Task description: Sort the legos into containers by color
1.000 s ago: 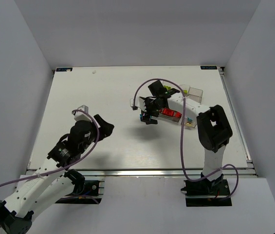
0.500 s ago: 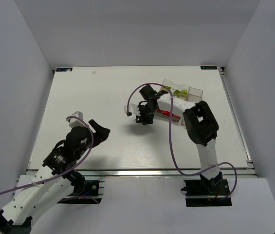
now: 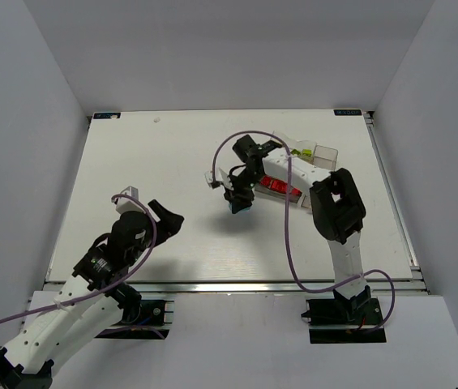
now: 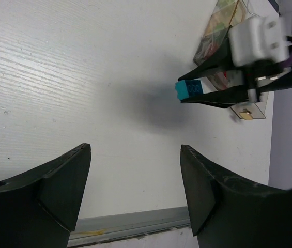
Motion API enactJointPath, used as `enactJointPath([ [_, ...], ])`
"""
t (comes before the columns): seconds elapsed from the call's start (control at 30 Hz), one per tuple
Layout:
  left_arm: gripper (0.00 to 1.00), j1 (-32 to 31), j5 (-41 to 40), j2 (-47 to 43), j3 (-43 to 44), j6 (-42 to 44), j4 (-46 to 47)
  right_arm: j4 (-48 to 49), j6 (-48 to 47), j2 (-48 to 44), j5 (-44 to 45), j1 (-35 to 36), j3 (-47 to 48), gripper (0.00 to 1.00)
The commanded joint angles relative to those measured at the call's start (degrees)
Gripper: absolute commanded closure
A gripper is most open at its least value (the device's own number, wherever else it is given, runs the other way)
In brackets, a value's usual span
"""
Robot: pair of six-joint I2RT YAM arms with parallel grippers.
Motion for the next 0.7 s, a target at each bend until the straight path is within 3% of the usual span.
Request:
enactJointPath([
  [0.0, 0.2, -0.05, -0.38, -0.18, 0.58, 1.04, 1.63, -10.84, 5.81, -8.52, -18.33, -0.25, 7.96, 1.0],
  [0.07, 0.2, -0.05, -0.38, -0.18, 0.5, 1.13, 2.24, -4.48, 13.35, -11.94, -15.91, -1.56, 3.87, 1.0],
  [0.1, 0.2, -0.05, -0.3, 0.0, 0.41, 1.31, 2.51, 0.43, 23.14, -17.27, -11.11, -2.09, 0.53, 1.0],
  [0.13, 0.2, -0.05, -0.12, 0.35, 0.06, 1.31, 3.2, 7.53, 25.94, -19.85, -9.15, -3.75, -2.38, 1.0],
  [0.2, 0.2, -0.05, 0.32, 0.61, -0.38, 1.66, 4.44, 11.1, 31.55, -25.03, -2.58, -7.36, -8.53, 1.0],
  [0.47, 0.19, -0.05, 3.66, 5.53, -0.82, 4.55, 10.94, 17.08, 39.23, -36.21, 4.14, -27.92, -21.38, 1.0],
  [0.67, 0.19, -0.05, 6.03, 9.49, -0.3, 6.4, 15.07, 22.01, 45.72, -32.81, 3.79, -34.79, -27.11, 1.0],
])
